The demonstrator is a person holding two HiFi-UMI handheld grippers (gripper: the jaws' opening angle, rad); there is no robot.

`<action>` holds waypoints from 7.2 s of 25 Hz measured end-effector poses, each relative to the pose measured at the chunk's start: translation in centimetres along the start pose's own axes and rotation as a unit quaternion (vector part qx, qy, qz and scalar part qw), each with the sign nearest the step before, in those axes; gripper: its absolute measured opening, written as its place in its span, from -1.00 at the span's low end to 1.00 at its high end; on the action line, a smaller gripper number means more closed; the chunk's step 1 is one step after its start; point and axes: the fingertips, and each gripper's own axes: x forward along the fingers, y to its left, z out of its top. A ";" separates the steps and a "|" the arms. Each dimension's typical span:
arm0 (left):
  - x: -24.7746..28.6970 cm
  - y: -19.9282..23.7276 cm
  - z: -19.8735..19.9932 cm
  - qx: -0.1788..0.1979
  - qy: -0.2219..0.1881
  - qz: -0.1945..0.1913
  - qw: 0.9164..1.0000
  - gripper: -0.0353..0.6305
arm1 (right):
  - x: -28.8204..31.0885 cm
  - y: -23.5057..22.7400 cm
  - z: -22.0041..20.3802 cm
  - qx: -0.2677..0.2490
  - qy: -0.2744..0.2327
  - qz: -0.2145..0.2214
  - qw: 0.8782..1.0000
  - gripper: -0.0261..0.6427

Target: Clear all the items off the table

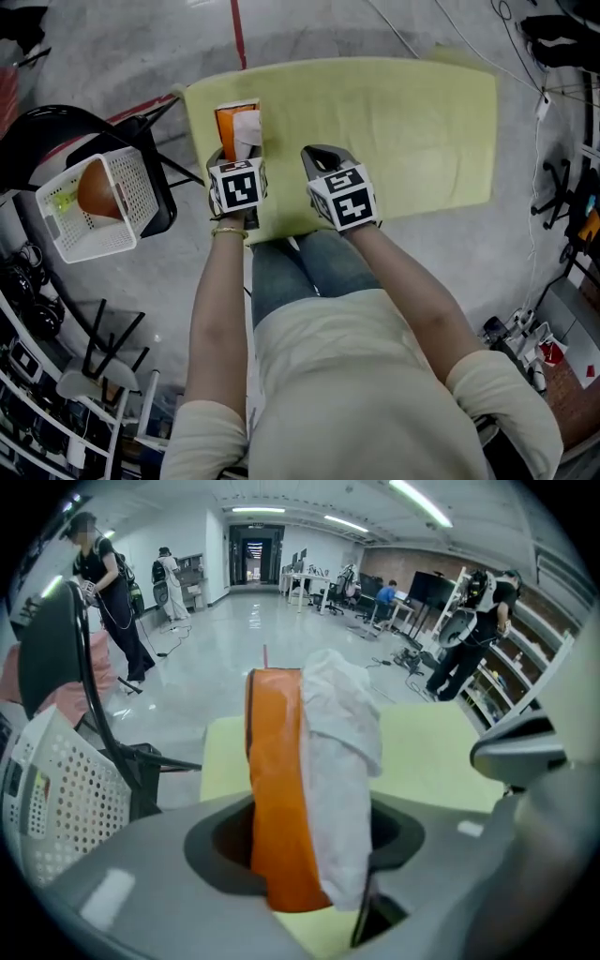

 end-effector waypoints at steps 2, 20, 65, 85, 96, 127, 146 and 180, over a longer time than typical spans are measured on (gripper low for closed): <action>-1.3 -0.2 0.0 -0.003 -0.003 -0.002 1.000 -0.13 | -0.8 0.5 0.0 -0.006 -0.002 0.000 1.000 -0.92; -13.3 -2.1 1.0 -0.045 -0.086 -0.024 0.995 -0.12 | -7.4 4.3 2.0 -0.070 -0.044 0.011 0.997 -0.92; -25.8 15.0 -6.4 -0.118 -0.154 -0.006 0.981 -0.12 | -7.1 22.5 6.9 -0.140 -0.083 0.030 0.986 -0.92; -24.6 29.0 -9.5 -0.176 -0.136 0.009 0.975 -0.11 | -0.6 32.0 9.5 -0.142 -0.057 0.040 0.987 -0.92; -22.6 35.0 -10.6 -0.170 -0.092 0.010 0.981 -0.11 | 2.5 35.4 9.8 -0.118 -0.042 0.029 0.992 -0.92; -19.2 38.8 -10.0 -0.196 -0.103 0.027 0.975 0.38 | 4.1 36.6 8.5 -0.101 -0.015 0.021 0.995 -0.92; -23.4 35.5 -7.7 -0.161 -0.140 -0.009 0.977 -0.46 | 2.6 36.3 8.7 -0.076 -0.046 0.005 0.996 -0.92; -30.0 9.7 -6.5 0.014 -0.174 -0.133 0.976 -0.87 | -13.9 25.2 -0.6 0.036 -0.171 -0.078 0.981 -0.92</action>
